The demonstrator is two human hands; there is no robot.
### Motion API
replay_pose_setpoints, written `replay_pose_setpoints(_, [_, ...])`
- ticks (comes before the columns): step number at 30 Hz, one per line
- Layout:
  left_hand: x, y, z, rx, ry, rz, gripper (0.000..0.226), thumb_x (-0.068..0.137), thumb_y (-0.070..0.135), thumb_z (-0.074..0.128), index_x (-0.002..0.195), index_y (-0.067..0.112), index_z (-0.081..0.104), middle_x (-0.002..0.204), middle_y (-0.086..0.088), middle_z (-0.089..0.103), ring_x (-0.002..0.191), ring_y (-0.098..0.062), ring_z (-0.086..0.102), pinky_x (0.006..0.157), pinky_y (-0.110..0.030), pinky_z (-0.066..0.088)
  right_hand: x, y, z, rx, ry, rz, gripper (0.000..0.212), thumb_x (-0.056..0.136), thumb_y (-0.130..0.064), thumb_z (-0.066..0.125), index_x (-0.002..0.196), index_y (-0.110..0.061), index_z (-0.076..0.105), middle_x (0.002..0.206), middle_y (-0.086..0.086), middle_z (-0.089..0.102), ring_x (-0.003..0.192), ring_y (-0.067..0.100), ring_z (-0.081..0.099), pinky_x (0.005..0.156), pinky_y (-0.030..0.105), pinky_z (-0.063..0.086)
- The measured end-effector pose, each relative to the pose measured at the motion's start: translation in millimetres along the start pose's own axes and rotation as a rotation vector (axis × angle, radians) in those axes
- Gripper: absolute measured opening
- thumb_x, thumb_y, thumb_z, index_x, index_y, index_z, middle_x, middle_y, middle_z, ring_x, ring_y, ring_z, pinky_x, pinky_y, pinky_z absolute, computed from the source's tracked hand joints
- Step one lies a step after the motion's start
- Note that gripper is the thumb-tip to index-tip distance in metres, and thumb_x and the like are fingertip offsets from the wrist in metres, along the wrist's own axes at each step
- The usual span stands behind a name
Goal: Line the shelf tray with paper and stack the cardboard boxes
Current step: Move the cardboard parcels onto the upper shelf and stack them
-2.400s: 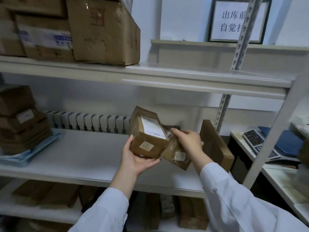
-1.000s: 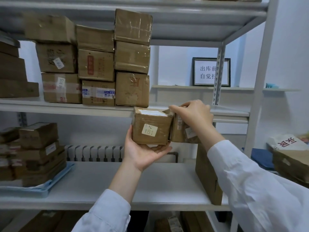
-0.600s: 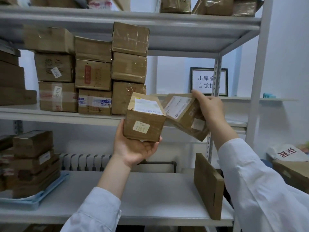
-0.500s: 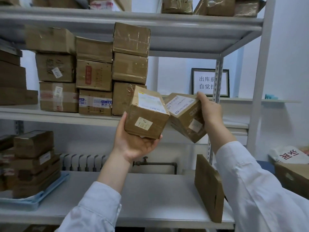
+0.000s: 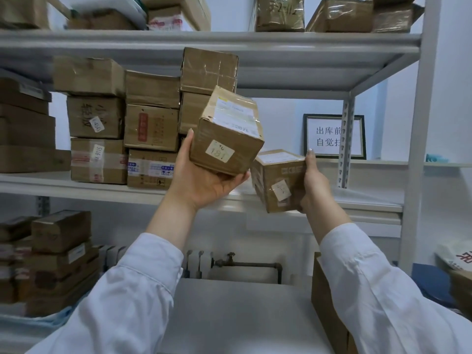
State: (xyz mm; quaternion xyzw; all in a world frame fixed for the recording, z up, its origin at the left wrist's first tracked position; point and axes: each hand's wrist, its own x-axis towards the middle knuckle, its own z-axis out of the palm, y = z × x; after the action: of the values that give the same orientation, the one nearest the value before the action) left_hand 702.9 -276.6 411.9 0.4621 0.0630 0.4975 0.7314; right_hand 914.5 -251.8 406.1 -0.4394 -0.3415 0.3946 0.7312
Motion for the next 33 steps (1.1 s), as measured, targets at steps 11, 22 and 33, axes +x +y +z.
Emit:
replay_pose_setpoints(11, [33.7, 20.2, 15.1, 0.202, -0.008, -0.055, 0.081, 0.078, 0.076, 0.037, 0.134, 0.02, 0.05, 0.139, -0.017, 0.047, 0.121, -0.04, 0.046, 0.065, -0.032, 0.058, 23.7, 22.3, 26.8, -0.032, -0.186, 0.051, 0.028, 0.1, -0.038, 0.039, 0.086, -0.018, 0.052, 0.074, 0.001, 0.059, 0.06, 0.017, 0.057, 0.047, 0.025, 0.043])
replay_pose_setpoints(22, [66.6, 23.9, 36.5, 0.393, 0.074, -0.042, 0.07, 0.08, 0.07, 0.041, 0.125, 0.019, 0.058, 0.128, -0.012, 0.057, 0.119, -0.032, 0.053, 0.073, -0.035, 0.058, 33.7, 37.4, 29.5, -0.228, -0.311, -0.074, 0.01, 0.097, -0.021, 0.051, 0.105, -0.016, 0.054, 0.081, -0.001, 0.062, 0.067, 0.013, 0.059, 0.051, 0.021, 0.04])
replay_pose_setpoints(33, [88.0, 35.4, 39.7, 0.566, 0.228, -0.074, 0.067, 0.078, 0.069, 0.05, 0.126, 0.022, 0.057, 0.127, -0.009, 0.059, 0.11, -0.03, 0.06, 0.066, -0.038, 0.058, 62.5, 60.3, 40.2, -0.575, -0.267, -0.248, 0.055, 0.062, -0.071, 0.054, 0.099, -0.031, 0.061, 0.099, -0.003, 0.071, 0.095, 0.024, 0.064, 0.089, 0.044, 0.05])
